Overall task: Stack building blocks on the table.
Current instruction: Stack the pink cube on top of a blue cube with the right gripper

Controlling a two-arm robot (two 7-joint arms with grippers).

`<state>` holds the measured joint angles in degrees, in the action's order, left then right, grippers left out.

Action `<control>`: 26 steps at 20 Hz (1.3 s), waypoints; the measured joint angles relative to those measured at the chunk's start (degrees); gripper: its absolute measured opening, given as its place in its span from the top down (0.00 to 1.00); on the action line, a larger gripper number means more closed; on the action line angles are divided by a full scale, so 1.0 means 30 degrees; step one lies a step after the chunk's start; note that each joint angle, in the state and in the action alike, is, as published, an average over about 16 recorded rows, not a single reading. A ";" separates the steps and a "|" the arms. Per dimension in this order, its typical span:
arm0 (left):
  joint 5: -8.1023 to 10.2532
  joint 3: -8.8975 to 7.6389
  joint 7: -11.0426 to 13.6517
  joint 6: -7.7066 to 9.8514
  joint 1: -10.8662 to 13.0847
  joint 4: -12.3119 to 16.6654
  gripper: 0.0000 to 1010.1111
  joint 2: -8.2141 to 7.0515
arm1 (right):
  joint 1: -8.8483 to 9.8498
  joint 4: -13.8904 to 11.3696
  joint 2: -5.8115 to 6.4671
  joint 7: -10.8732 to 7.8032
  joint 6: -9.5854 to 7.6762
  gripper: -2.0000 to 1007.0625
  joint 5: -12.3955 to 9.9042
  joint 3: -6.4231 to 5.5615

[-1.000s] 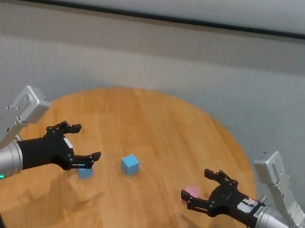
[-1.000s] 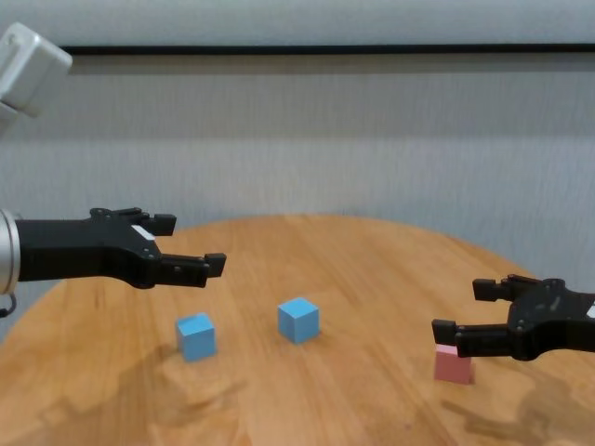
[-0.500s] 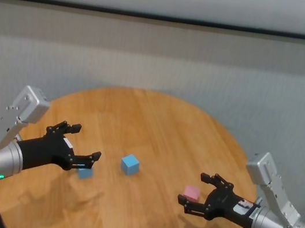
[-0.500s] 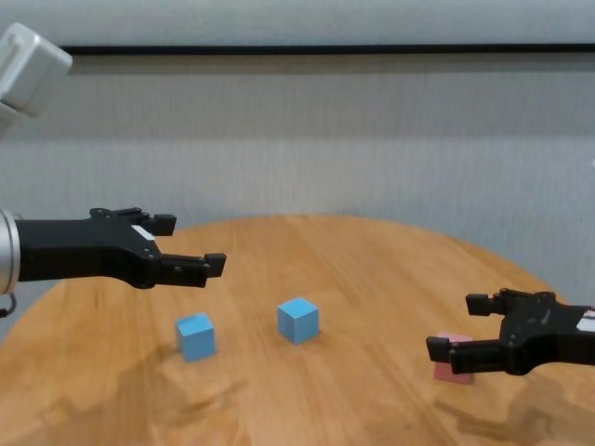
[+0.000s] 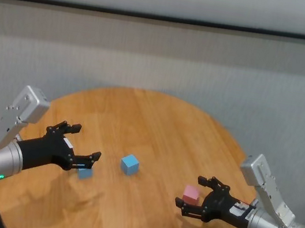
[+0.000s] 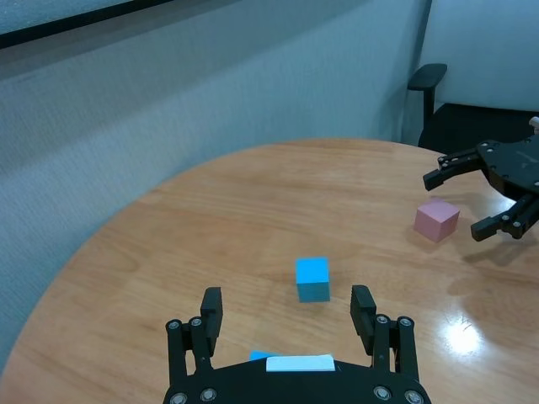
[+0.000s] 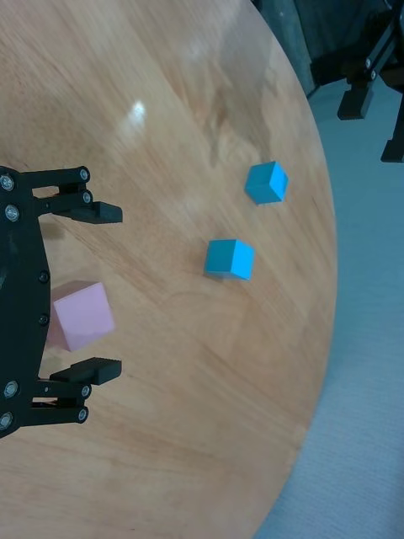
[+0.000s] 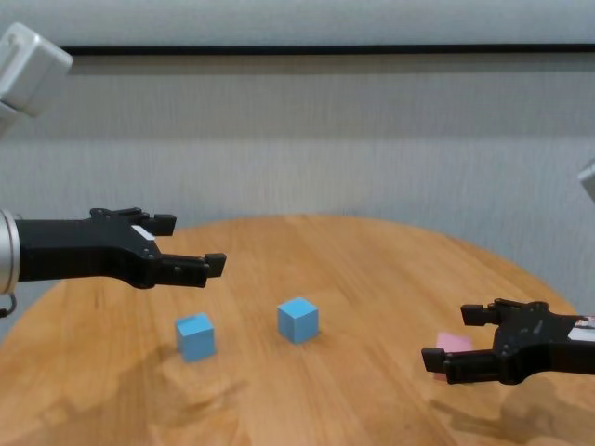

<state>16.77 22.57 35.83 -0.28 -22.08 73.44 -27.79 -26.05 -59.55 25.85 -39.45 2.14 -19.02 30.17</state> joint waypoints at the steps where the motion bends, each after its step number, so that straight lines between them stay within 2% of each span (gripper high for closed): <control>1: 0.0000 0.0000 0.0000 0.0000 0.0000 0.0000 0.01 0.0000 | -0.0042 0.0108 -0.0048 -0.0004 0.0019 0.00 0.0040 0.0012; 26: 0.0000 0.0000 0.0000 0.0001 0.0000 0.0000 0.01 0.0000 | -0.0765 0.2067 -0.0986 -0.0109 0.0386 0.00 0.0712 0.0014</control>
<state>16.77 22.57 35.83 -0.27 -22.08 73.44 -27.78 -28.34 -53.34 22.89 -39.78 3.30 -16.88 30.21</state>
